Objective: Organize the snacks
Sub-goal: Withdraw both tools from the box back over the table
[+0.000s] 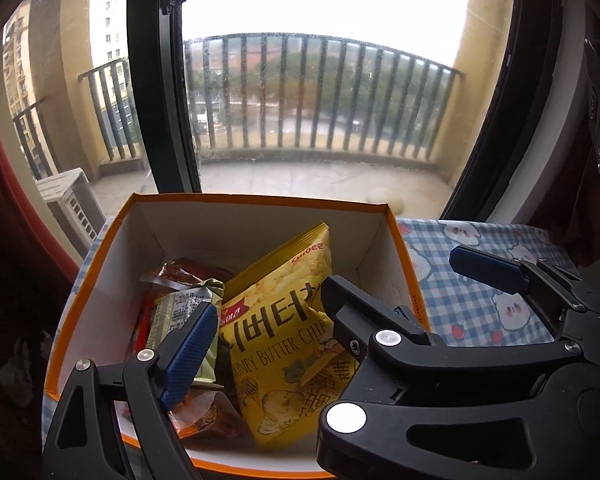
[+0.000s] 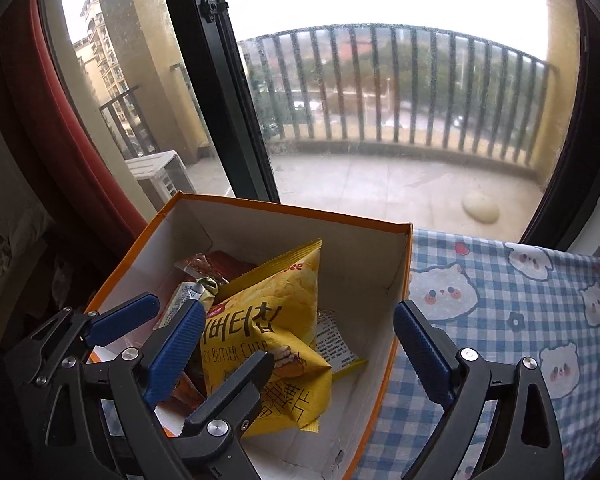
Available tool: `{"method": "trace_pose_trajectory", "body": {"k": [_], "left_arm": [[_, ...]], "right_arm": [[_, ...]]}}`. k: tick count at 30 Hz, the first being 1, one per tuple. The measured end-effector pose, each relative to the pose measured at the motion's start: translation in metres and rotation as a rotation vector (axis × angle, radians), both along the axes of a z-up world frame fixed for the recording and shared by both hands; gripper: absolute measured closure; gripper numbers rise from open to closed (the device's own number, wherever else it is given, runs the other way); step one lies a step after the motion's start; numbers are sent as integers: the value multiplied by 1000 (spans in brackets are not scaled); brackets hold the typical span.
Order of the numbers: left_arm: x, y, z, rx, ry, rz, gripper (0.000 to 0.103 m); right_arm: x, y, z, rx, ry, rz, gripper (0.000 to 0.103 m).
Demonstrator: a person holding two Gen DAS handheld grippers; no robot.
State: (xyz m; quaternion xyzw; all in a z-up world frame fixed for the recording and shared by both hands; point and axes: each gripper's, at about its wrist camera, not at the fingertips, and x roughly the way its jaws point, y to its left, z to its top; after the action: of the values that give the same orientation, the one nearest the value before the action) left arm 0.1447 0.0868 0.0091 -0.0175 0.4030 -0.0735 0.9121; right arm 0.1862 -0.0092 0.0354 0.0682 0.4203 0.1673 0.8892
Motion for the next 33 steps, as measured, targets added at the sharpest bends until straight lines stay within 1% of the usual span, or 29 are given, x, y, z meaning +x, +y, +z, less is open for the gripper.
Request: {"method": "trace_pose_trajectory", "body": {"k": [7, 10, 12, 14, 18, 21, 25, 29, 31, 33], "left_arm": [[-20, -45, 4, -1, -32, -12, 13], [-30, -59, 4, -36, -27, -32, 13], [-36, -68, 2, -61, -19, -53, 13], [-45, -79, 2, -69, -20, -79, 12], [-66, -97, 7, -22, -73, -116, 10], [-79, -106, 9, -23, -92, -130, 10], [-90, -115, 8, -10, -105, -116, 10], [-102, -124, 12, 24, -149, -119, 9], [-111, -127, 16, 33, -172, -111, 7], [-120, -131, 18, 36, -193, -110, 3]], "right_arm": [[-22, -43, 0, -4, -23, -36, 4], [-34, -61, 2, -11, -42, -64, 4], [-44, -72, 4, -25, -70, -86, 4], [-55, -83, 7, -39, -99, -106, 4], [-78, -103, 7, -48, -141, -130, 4], [-92, -118, 5, -31, -156, -158, 4], [-109, -138, 3, -34, -178, -208, 4], [-130, -155, 2, -47, -207, -253, 4], [-139, -164, 2, -33, -217, -266, 4], [-147, -172, 3, -34, -232, -295, 4]]}}
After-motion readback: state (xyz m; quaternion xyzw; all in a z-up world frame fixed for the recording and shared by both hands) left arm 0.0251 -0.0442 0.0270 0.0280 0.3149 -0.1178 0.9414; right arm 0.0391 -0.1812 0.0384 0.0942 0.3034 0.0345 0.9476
